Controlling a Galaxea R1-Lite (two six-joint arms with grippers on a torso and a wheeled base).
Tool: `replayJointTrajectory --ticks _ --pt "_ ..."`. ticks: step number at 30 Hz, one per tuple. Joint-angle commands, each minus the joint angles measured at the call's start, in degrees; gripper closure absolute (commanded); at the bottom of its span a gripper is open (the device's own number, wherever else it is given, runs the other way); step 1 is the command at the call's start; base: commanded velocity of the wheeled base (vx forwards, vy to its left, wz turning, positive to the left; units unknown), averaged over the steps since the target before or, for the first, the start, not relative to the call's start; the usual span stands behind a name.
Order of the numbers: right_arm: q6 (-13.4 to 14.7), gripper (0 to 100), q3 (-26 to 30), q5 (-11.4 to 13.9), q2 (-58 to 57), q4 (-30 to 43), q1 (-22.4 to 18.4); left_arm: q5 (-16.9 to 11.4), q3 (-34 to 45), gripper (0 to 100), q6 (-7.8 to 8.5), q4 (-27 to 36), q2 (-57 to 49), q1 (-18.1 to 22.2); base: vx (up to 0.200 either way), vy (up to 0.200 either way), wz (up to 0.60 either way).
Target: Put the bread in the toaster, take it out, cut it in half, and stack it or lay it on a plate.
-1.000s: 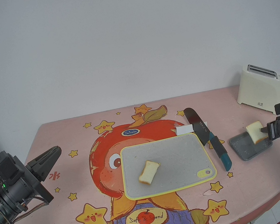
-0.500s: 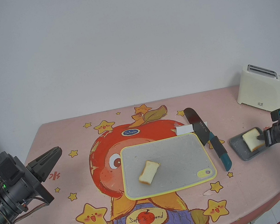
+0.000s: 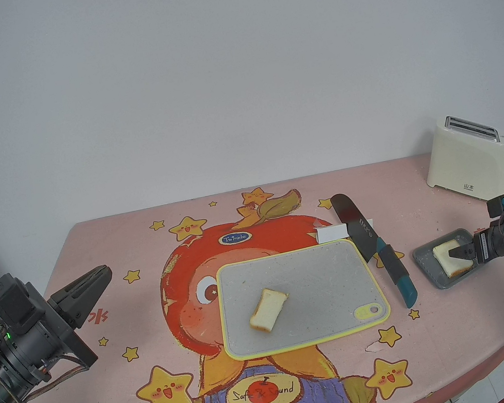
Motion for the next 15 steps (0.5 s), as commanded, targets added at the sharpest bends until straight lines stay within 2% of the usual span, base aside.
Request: replayJointTrajectory --ticks 1,7,9,11,12,13,15 --pt "0.0 0 0.1 0.0 -0.6 0.0 0.1 0.0 0.0 100 -0.1 -0.1 0.0 -0.1 0.0 0.0 0.0" --pt "0.2 0 -0.1 0.1 -3.5 -0.1 1.0 -0.3 -1.1 100 -0.63 -0.3 -0.2 -0.1 0.0 0.0 0.0" --pt "2.3 0 0.5 -0.3 -11.9 0.4 7.2 -0.3 -2.1 100 -0.72 -0.3 -0.5 -0.2 0.0 0.0 0.0" --pt "7.4 0 1.6 -0.6 -20.4 1.0 14.1 -0.3 -2.7 100 -0.72 -0.3 -0.5 -0.3 0.0 0.0 0.0" --pt "11.2 0 1.8 -1.0 -24.3 1.4 19.5 -0.4 -2.8 100 -0.8 -0.3 -0.6 -0.4 0.0 0.0 0.0" --pt "13.2 0 1.6 -1.5 -26.0 2.0 22.9 -0.6 -2.8 100 -0.8 -0.3 -0.6 -0.4 0.0 0.0 0.0" --pt "16.9 0 0.8 -6.0 -29.3 4.6 31.4 -2.0 -2.6 100 -0.8 -0.4 -0.6 -0.4 0.0 0.0 0.0"
